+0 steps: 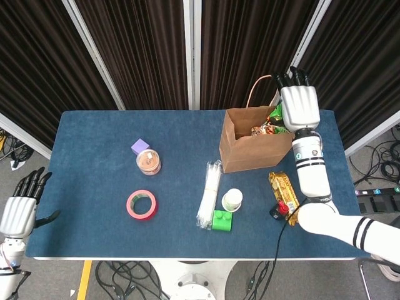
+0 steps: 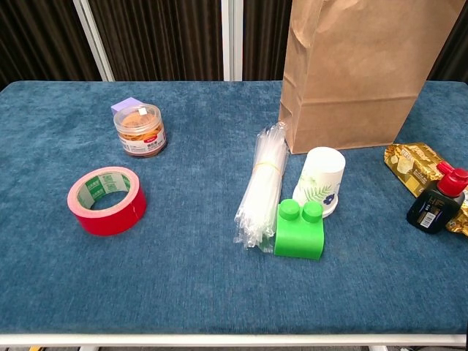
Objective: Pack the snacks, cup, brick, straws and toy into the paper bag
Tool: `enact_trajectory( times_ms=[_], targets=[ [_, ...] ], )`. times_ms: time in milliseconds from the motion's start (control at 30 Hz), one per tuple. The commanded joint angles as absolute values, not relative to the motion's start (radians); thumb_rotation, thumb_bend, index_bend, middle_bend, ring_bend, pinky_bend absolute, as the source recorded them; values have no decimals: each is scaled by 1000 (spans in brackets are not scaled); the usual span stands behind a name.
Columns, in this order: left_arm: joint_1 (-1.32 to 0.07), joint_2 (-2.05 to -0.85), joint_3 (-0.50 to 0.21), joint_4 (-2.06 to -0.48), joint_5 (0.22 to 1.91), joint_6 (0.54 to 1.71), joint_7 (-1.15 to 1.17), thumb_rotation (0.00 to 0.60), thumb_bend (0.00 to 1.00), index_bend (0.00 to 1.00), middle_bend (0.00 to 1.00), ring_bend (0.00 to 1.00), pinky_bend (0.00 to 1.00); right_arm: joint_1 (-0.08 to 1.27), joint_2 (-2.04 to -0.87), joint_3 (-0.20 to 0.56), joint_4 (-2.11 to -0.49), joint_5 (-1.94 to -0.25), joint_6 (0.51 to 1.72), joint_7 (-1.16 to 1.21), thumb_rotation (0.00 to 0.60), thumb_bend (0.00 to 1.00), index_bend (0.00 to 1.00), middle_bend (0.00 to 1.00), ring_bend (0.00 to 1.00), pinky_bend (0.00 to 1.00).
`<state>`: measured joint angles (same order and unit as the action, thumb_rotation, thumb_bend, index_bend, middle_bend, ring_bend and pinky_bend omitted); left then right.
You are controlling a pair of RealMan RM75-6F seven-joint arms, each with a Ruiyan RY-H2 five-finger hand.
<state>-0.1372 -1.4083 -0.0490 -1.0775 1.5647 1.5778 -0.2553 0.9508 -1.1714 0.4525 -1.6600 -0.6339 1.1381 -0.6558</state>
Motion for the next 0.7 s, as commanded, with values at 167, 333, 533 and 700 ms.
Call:
enact_trajectory(
  times_ms=[167, 333, 533, 700],
  targets=[
    [-143, -1402, -52, -1101, 1564, 1574, -237, 600, 183, 114, 105, 9, 136, 909, -1064, 482, -1802, -739, 1200, -599, 600, 0, 130, 213, 63, 86],
    [-138, -1391, -47, -1119, 1572, 1585, -228, 600, 183, 114, 105, 9, 136, 855, -969, 478, -1923, -808, 1242, -583, 600, 0, 129, 218, 64, 86],
    [-133, -1382, -39, -1138, 1586, 1598, -217, 600, 183, 114, 105, 9, 136, 738, -862, 394, -2057, -1024, 1300, -554, 600, 0, 141, 245, 88, 95],
    [-133, -1384, -34, -1151, 1594, 1601, -205, 600, 183, 114, 105, 9, 137, 614, -800, 262, -2124, -1218, 1316, -525, 600, 0, 148, 253, 110, 134]
  ],
)
